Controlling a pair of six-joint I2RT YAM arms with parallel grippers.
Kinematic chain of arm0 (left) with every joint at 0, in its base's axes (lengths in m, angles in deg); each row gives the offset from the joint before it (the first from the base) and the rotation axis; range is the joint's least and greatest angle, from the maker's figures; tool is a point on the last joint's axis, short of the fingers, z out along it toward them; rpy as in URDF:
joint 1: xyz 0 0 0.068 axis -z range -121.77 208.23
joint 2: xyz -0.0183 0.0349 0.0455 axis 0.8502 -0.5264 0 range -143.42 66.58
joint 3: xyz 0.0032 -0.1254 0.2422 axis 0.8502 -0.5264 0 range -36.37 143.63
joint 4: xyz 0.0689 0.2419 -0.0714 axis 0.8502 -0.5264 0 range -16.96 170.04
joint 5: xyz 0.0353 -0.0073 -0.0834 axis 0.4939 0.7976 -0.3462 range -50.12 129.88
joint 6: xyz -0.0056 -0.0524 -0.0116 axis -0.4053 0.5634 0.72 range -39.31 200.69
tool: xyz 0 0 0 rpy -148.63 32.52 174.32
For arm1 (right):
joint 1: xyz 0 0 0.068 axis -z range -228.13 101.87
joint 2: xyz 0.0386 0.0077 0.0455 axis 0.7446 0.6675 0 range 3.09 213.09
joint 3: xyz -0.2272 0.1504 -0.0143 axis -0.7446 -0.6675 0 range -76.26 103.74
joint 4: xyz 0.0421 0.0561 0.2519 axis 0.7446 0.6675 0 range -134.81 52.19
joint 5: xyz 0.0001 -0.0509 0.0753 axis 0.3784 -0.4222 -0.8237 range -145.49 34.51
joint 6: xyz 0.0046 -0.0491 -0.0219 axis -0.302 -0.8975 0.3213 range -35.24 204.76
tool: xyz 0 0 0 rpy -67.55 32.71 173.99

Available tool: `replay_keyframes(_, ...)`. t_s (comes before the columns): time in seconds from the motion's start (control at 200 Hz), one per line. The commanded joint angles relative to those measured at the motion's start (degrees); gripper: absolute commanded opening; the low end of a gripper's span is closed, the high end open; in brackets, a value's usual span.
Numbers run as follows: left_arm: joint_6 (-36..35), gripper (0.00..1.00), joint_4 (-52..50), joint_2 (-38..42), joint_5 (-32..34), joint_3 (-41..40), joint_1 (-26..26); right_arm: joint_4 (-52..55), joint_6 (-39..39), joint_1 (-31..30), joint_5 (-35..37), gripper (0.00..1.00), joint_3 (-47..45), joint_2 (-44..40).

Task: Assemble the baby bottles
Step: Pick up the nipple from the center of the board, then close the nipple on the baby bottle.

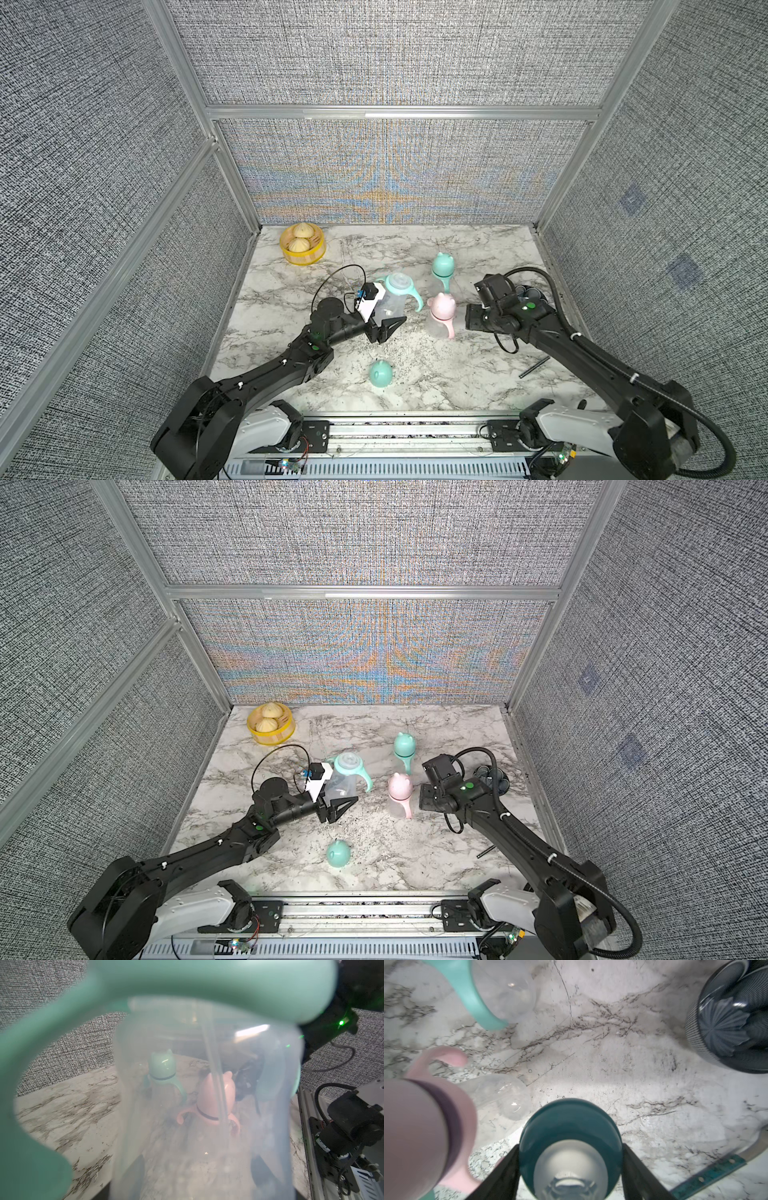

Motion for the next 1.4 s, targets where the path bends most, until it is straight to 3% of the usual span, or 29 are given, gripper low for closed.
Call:
replay_keyframes(0.0, -0.88, 0.0, 7.88, -1.08, -2.85, -0.86, -0.01, 6.09, -4.45, -0.18, -0.79, 0.57, 3.03, -2.64)
replay_keyframes(0.245, -0.97, 0.0, 12.05, -2.97, -4.41, -2.16, 0.07, 11.51, -11.07, -1.09, -9.43, 0.55, 16.13, -1.09)
replay_keyframes(0.42, -0.73, 0.0, 14.79, -4.45, -4.74, -3.08, 0.08, 11.69, -16.03, -5.26, -16.77, 0.55, 23.31, 2.27)
replay_keyframes(0.801, -1.58, 0.0, 15.18, -3.81, -4.95, -3.83, 0.06, 8.88, -18.27, -13.92, -26.34, 0.54, 29.9, 5.12)
replay_keyframes(1.151, -2.01, 0.0, 15.36, -1.0, -4.31, -4.76, 0.05, 10.06, -19.77, -14.46, -28.38, 0.53, 30.74, 11.06)
replay_keyframes(1.396, -2.81, 0.0, 14.63, -0.26, -3.35, -5.39, 0.05, 10.64, -19.74, -14.07, -27.53, 0.53, 32.12, 10.17)
